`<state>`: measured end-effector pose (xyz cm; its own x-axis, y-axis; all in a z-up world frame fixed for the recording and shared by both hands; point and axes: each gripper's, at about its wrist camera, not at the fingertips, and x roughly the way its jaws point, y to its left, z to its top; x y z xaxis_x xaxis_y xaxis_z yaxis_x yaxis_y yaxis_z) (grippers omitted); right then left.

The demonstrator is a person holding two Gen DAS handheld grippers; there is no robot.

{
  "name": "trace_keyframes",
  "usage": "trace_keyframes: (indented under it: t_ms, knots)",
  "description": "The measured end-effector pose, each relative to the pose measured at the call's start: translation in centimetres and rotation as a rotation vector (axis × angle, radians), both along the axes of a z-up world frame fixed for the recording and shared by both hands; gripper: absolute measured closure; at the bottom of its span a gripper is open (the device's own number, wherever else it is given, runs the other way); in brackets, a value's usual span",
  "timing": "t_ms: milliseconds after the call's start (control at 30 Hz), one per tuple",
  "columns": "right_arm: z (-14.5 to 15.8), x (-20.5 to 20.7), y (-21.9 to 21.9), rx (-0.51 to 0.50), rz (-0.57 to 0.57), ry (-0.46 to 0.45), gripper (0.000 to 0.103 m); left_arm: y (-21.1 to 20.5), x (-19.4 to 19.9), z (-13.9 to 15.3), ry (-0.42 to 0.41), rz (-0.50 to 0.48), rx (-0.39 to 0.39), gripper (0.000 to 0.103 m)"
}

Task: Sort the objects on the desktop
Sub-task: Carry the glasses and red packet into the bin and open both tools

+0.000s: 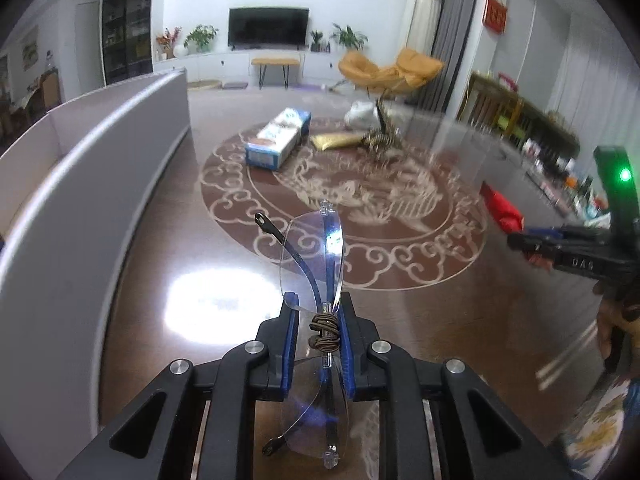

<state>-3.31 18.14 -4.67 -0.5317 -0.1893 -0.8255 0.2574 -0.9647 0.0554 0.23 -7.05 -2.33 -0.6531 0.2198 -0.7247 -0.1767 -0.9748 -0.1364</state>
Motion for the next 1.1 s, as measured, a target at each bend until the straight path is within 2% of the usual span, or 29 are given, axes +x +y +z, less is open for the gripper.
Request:
trace_keyframes:
  t_ms: [233, 400, 500, 600, 667, 800, 900, 1000, 1033, 1067, 1100]
  knots:
    - [5.2, 1.8, -4.0, -0.111, 0.086, 0.062, 0.078, -3.1, 3.0, 4.8, 0.089, 0.040, 0.115, 0.085]
    - [9.8, 1.9, -11.3, -0.217, 0.218, 0.104, 0.078, -8.2, 4.5, 8.7, 0.123, 0.089, 0.187, 0.085]
    - [12.1, 1.3, -16.9, -0.282, 0.309, 0.114, 0.078, -12.8, 4.9, 10.8, 0.141, 0.148, 0.177, 0.085]
    - [14.2, 1.0, -23.4, -0.340, 0.406, 0.118, 0.078, -17.9, 4.8, 12.3, 0.156, 0.236, 0.105, 0.085]
    - [14.9, 0.8, -27.4, -0.369, 0.461, 0.104, 0.078, -21.3, 4.5, 12.4, 0.137, 0.287, 0.079, 0.085]
    - [13.8, 0.6, -35.6, -0.373, 0.562, 0.018, 0.078, -28.1, 3.4, 10.1, 0.035, 0.389, 0.052, 0.085]
    - [11.1, 0.8, -39.9, -0.368, 0.599, -0.083, 0.078, -32.0, 3.1, 7.5, -0.050, 0.439, 0.038, 0.085]
    - [7.9, 1.1, -43.2, -0.377, 0.616, -0.192, 0.077, -34.5, 2.8, 5.2, -0.119, 0.475, 0.069, 0.084]
    - [6.8, 1.1, -44.2, -0.366, 0.608, -0.228, 0.076, -35.1, 2.6, 4.5, -0.145, 0.491, 0.072, 0.080]
    - [6.0, 1.0, -44.9, -0.350, 0.594, -0.253, 0.070, -35.8, 2.4, 3.6, -0.188, 0.511, 0.071, 0.072]
    - [5.3, 1.0, -45.4, -0.351, 0.578, -0.275, 0.063, -36.1, 2.4, 3.2, -0.208, 0.530, 0.068, 0.043]
